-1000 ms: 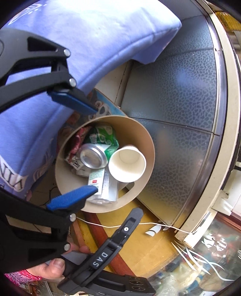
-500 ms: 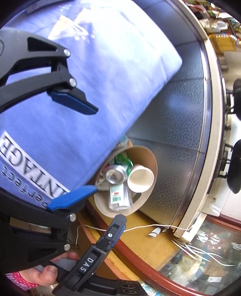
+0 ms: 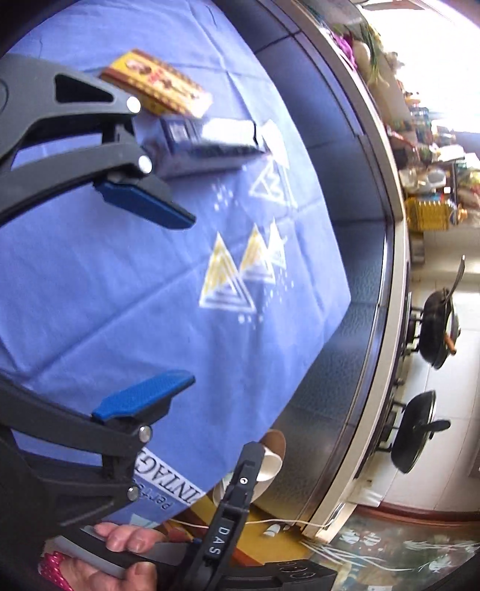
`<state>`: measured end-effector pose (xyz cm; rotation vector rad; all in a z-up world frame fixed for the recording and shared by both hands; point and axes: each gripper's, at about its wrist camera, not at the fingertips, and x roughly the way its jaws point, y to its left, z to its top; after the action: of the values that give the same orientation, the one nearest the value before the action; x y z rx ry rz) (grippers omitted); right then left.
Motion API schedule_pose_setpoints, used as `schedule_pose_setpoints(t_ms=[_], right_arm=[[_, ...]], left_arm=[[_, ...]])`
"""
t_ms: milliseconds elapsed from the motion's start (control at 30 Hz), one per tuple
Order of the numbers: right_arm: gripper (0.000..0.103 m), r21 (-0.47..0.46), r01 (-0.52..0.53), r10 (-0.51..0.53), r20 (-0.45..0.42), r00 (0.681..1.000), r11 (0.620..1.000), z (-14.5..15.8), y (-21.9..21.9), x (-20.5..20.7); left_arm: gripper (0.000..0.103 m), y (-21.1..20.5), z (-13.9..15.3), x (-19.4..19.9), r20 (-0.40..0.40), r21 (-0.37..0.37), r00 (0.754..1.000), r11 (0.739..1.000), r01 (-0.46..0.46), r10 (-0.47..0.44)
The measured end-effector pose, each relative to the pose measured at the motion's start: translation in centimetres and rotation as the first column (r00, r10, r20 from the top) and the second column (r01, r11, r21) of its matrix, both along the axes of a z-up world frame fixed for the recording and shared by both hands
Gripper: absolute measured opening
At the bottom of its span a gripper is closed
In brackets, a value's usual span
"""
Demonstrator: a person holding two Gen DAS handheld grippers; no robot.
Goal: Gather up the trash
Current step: 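Move both open tools back over the table toward the box and carton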
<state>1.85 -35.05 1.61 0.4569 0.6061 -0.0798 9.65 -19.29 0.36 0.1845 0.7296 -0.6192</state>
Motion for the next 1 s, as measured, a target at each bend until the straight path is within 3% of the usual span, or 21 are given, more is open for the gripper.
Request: schedule_pose_setpoints(t_ms=[200,367,467,633,800,1000], right_arm=[[0.044,-0.013,-0.171,0.170,-0.026,0.985,0.985,0.4,8.2,4.3],[0.052,-0.037,-0.280,0.278,-0.052,0.959,0.959,0.4,14.8,7.0],[0.057,-0.064,-0.342,0.337,-0.067,0.939,0.938,0.6,18.3,8.3],[0.065,-0.141,-0.386,0.372,-0.114,0.921,0.912,0.7,22.4,11.1],[0.067,-0.153,-0.364,0.341,-0.159,0.927,0.919,-0.1,23.7,14.1],[0.069,-0.191,-0.337,0.293,-0.225,0.929,0.922,-2.1,24.2,16.5]], left_arm=[[0.076,10.5,-1.1,1.3,0.016,0.032,0.982,0.982,-0.188,0.188],[0.076,17.5,-2.3,3.2,0.065,0.104,0.934,0.929,-0.356,0.351],[0.085,19.7,-2.2,4.0,0.087,0.101,0.907,0.902,-0.420,0.412],[0.087,19.5,-2.8,5.5,0.098,0.124,0.918,0.911,-0.393,0.383],[0.087,18.2,-4.4,7.4,0.064,0.159,0.939,0.925,-0.344,0.338],[0.091,17.7,-4.9,8.7,0.039,0.162,0.942,0.928,-0.335,0.333]])
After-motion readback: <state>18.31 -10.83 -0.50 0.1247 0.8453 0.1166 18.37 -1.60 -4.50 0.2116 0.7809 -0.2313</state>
